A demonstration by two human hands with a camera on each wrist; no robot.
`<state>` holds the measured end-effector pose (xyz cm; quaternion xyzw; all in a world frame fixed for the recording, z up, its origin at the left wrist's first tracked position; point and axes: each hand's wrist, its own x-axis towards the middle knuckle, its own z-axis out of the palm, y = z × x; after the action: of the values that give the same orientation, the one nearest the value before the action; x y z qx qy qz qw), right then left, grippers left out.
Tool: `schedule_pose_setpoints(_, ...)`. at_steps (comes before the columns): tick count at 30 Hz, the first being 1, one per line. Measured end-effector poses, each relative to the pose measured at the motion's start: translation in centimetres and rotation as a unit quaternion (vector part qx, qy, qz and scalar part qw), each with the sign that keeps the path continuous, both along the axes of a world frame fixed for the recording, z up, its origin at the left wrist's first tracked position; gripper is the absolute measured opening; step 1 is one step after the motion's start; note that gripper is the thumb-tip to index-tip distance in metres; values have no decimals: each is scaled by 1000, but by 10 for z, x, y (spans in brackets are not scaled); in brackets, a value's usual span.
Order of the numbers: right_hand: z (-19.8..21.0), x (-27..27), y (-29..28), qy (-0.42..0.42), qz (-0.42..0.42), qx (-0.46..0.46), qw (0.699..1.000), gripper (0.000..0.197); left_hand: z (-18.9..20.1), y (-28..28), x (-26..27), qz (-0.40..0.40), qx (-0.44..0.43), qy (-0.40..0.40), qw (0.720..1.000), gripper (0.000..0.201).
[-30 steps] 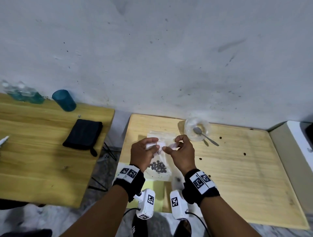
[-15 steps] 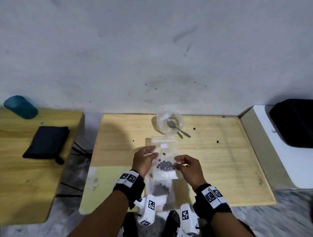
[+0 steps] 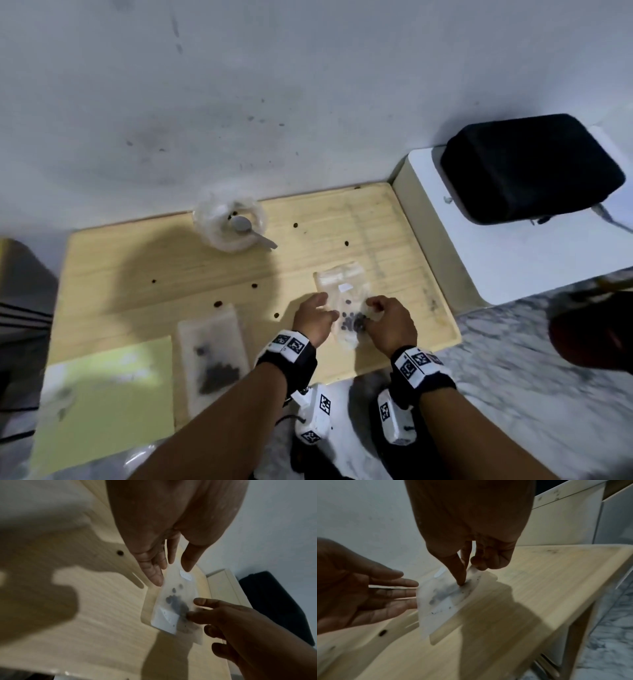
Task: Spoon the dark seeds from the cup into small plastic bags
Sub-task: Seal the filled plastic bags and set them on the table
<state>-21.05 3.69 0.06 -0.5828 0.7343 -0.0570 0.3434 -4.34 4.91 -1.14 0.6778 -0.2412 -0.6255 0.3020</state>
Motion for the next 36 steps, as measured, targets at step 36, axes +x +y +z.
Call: schedule_pose_setpoints(36,4,215,93,-21,165,73,983,63,9,150,199,143,10,-168,975,30)
